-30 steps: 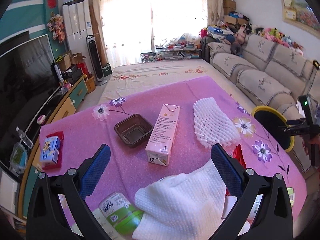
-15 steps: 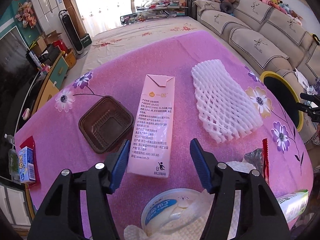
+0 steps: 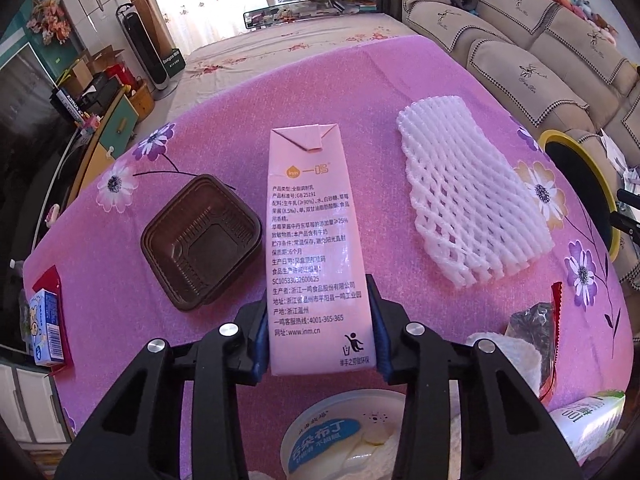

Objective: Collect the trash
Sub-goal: 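Grasp the pink drink carton with the left gripper and lift it, then carry the pink carton over the yellow bin and open the left gripper, then grasp the green-labelled milk bottle with the right gripper and lift it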

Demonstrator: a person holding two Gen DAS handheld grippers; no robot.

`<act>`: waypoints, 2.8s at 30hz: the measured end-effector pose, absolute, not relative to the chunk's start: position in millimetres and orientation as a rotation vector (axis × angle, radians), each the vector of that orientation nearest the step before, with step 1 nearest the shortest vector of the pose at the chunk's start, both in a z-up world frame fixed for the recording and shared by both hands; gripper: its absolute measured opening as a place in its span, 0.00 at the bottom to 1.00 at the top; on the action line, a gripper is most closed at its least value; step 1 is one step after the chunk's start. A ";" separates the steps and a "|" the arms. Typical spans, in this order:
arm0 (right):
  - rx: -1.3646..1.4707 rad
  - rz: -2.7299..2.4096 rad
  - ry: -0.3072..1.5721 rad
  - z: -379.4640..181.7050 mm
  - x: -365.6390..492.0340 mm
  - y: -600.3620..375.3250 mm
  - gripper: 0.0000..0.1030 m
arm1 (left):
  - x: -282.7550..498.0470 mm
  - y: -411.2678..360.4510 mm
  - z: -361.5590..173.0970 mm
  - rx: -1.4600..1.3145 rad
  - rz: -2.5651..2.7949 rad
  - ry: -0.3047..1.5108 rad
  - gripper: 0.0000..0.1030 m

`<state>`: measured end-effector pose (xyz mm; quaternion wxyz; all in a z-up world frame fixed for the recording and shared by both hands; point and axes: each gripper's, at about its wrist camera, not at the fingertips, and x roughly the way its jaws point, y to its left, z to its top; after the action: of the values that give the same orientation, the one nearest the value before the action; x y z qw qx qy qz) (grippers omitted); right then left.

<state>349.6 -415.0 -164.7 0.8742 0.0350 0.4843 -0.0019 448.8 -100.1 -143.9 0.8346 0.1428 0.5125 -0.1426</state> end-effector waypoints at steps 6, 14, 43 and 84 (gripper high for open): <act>0.083 -0.008 1.003 -163.6 344.6 -419.1 0.92 | 436.7 -100.1 -122.5 0.305 -0.290 1.033 0.39; 0.088 -0.016 0.963 -150.3 326.0 -423.8 0.92 | 393.1 -126.5 -73.3 0.330 -0.346 0.939 0.39; 0.094 -0.236 0.904 -131.0 186.7 -528.0 0.93 | 364.6 -462.1 -117.9 0.582 -0.745 0.985 0.52; -0.335 0.709 0.911 -114.5 225.5 -205.6 0.81 | 170.9 -51.4 -48.0 0.015 -0.167 0.739 0.88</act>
<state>225.5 -205.6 -114.5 0.8249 -0.1577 0.4285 0.3334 170.9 -51.4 -48.0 0.9291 0.0075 0.3605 -0.0815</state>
